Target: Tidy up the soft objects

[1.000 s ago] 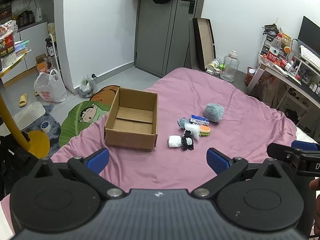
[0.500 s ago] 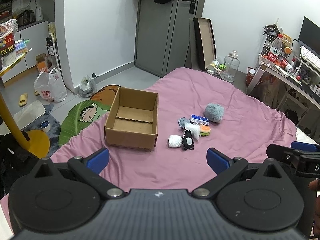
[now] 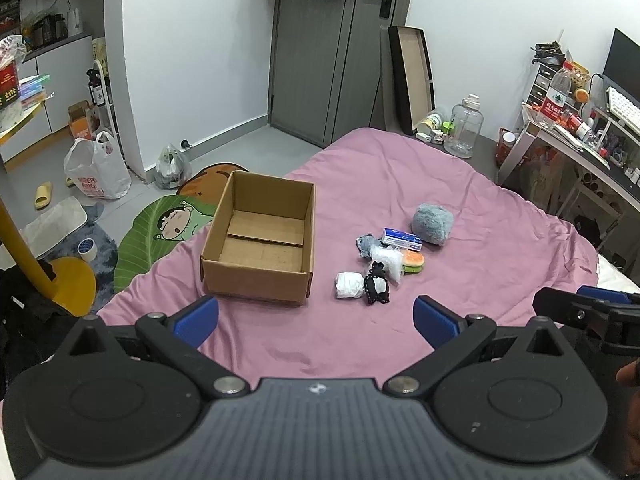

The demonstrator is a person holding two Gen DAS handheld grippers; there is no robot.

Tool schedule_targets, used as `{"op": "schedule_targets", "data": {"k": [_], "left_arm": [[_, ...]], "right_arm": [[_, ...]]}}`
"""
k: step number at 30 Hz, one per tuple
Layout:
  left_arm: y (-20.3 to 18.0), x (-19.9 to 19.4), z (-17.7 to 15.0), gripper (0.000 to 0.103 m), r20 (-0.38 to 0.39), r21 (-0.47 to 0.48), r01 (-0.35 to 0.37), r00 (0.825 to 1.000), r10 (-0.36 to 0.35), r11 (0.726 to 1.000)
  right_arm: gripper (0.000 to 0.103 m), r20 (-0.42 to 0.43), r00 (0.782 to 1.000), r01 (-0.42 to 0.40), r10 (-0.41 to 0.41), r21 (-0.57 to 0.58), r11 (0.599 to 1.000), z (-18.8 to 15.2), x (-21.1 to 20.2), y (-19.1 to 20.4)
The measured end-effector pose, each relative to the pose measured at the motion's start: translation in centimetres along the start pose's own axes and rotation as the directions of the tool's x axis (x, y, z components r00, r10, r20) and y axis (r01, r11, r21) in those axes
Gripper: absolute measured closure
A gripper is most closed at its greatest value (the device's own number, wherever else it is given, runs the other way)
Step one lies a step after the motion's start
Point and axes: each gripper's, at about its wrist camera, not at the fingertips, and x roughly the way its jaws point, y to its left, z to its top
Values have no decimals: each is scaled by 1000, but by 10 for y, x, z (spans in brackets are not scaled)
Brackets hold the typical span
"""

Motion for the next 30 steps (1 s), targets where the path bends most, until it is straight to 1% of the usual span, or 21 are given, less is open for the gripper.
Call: {"op": "schedule_targets", "data": {"k": [9,13,15,19,20,25,27,30], "left_arm": [[-1,31,7,1,-24,-21,-18,1000,17,1000],[-5,45,10,3,-34,-30,-12,999,11,999],[-10,54,12,3,-38,-28,-12,999,11,1000],[-18,71,17,3,-45,-25,-8,999,7,1000],[-20,75,18,4,-46,-26,-7,999,5,1000],[-30,96,24,11,-71,-20,-1,998,0,1000],[-33,104,25,13,-78,-16,-5,997,3,1000],[-38,118,28,18,-99,-21,-9,995,7,1000]], "right_arm": [[0,-36,999,-11,13,51,999,2,27,-22],[2,-54,998,-10,14,73,997,5,42,-35],[9,-66,998,-14,20,85,996,7,50,-41],[13,-94,995,-18,29,120,993,9,67,-55],[16,-99,995,-18,31,127,992,10,71,-58],[20,-116,992,-22,42,166,986,15,90,-76],[25,-124,991,-29,51,172,985,18,97,-82],[26,-136,989,-25,50,181,983,22,108,-90]]}}
